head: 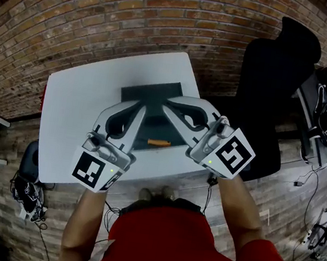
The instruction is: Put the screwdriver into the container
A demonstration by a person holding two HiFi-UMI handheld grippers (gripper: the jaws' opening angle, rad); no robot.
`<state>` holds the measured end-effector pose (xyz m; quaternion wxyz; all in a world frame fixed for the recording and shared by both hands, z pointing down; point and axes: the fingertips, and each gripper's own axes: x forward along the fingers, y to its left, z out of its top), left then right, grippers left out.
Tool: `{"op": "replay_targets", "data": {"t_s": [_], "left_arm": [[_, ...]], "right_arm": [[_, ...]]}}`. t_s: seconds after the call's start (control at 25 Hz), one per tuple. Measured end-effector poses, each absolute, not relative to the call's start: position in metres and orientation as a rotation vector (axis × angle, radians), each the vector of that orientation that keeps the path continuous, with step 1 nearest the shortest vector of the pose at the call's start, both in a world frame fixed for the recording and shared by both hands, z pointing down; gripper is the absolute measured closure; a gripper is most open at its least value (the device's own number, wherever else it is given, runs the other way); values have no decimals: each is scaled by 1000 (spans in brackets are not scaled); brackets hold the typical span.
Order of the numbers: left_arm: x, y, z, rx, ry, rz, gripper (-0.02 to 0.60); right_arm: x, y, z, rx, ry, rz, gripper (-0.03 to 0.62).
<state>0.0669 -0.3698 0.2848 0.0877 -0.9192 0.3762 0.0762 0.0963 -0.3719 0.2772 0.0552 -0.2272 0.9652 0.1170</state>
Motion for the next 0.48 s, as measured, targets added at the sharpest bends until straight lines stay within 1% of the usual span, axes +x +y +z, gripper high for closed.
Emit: {"op": "replay_targets", "data": {"t_s": [0.48], "left_arm": [[71, -372, 287, -2737, 1117, 221, 569]], "right_arm": [[99, -375, 280, -690, 2932, 361, 563]]}}
